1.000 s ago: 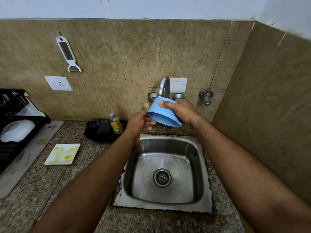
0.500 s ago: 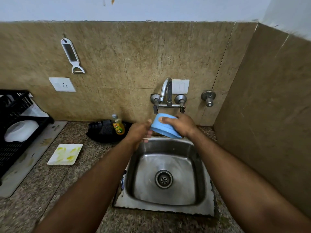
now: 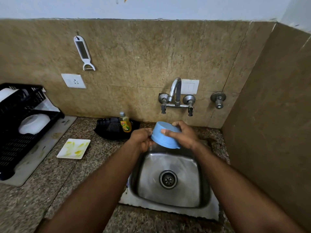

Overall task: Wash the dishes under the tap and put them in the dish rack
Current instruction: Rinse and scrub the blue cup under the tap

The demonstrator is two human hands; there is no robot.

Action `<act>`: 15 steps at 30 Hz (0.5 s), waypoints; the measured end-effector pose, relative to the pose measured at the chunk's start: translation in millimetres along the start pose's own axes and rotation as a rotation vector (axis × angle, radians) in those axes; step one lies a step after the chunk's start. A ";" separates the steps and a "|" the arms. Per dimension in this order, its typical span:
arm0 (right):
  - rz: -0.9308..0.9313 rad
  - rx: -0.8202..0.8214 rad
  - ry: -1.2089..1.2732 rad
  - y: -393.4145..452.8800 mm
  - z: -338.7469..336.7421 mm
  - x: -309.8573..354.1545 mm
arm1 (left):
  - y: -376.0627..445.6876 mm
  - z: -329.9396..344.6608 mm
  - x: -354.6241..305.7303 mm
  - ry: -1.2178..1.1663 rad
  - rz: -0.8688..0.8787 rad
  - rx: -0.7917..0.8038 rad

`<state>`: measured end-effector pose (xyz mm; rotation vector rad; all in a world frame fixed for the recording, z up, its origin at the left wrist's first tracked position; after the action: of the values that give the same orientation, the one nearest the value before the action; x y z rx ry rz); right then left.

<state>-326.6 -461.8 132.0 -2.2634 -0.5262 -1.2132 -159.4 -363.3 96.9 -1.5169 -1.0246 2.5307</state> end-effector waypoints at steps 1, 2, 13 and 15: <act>0.026 0.036 0.154 -1.2 3.1 -7.0 | 0.8 -0.6 -0.3 -0.019 0.013 -0.006; 0.100 0.080 0.310 -2.0 8.0 -18.4 | 2.5 -1.2 0.4 -0.041 0.025 -0.011; 0.582 0.365 0.886 -9.1 51.5 -99.0 | 15.3 -28.3 32.9 -0.192 0.057 -0.124; 0.584 0.448 0.931 -11.9 58.3 -91.1 | 15.0 -31.4 29.6 -0.268 0.078 -0.156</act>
<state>-343.3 -425.7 30.7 -1.1484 0.2023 -1.4504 -145.6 -348.8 55.8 -1.2959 -1.2442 2.8274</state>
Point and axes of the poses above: each hand's wrist, its own y-axis towards the middle knuckle, its own z-axis out of the palm, x = y × z, the point moved 8 cm from there along y, towards the middle knuckle, and after that the axes turned 9 degrees about x, right-handed, at the moved point
